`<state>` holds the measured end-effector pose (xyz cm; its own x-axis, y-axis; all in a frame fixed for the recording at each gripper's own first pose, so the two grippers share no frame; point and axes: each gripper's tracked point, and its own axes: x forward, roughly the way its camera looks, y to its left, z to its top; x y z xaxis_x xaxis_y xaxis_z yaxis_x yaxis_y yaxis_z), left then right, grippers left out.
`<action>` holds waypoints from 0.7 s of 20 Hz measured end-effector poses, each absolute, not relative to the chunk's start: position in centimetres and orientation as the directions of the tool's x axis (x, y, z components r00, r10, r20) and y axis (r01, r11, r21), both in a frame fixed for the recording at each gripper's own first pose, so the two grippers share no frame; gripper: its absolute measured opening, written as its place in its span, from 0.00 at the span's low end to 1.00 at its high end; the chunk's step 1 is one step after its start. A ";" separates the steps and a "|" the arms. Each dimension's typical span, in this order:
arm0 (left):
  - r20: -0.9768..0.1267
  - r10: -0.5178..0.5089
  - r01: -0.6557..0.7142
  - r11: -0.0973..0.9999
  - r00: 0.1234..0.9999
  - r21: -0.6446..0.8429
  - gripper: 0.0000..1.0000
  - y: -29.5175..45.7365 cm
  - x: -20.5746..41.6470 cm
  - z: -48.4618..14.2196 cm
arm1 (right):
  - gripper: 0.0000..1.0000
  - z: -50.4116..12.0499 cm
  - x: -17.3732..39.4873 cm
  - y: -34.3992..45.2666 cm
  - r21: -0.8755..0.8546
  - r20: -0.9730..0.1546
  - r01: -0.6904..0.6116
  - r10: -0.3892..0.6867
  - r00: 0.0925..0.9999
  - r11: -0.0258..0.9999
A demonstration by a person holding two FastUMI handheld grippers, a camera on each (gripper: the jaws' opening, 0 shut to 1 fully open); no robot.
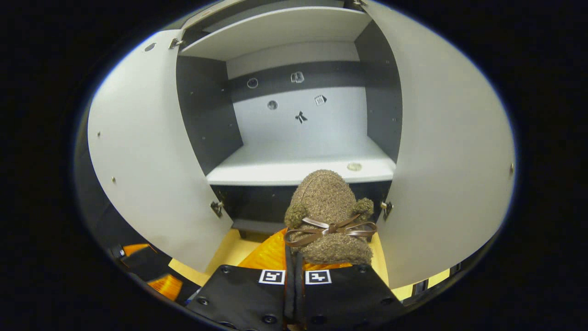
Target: Grab one shoe with the right hand and put it into the shoe cabinet, grab the other shoe with the left hand and put it into the shoe cabinet; then close the right door with the right hand and the left door with the left hand.
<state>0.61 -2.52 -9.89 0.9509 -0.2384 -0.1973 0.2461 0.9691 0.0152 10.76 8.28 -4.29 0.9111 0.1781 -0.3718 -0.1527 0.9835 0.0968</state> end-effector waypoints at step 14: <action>-0.191 -0.162 0.176 0.983 0.968 0.059 1.00 -2.7 4.6 -8.6 | 0.02 7.3 26.2 5.8 0.098 -0.187 -0.149 0.165 0.968 0.984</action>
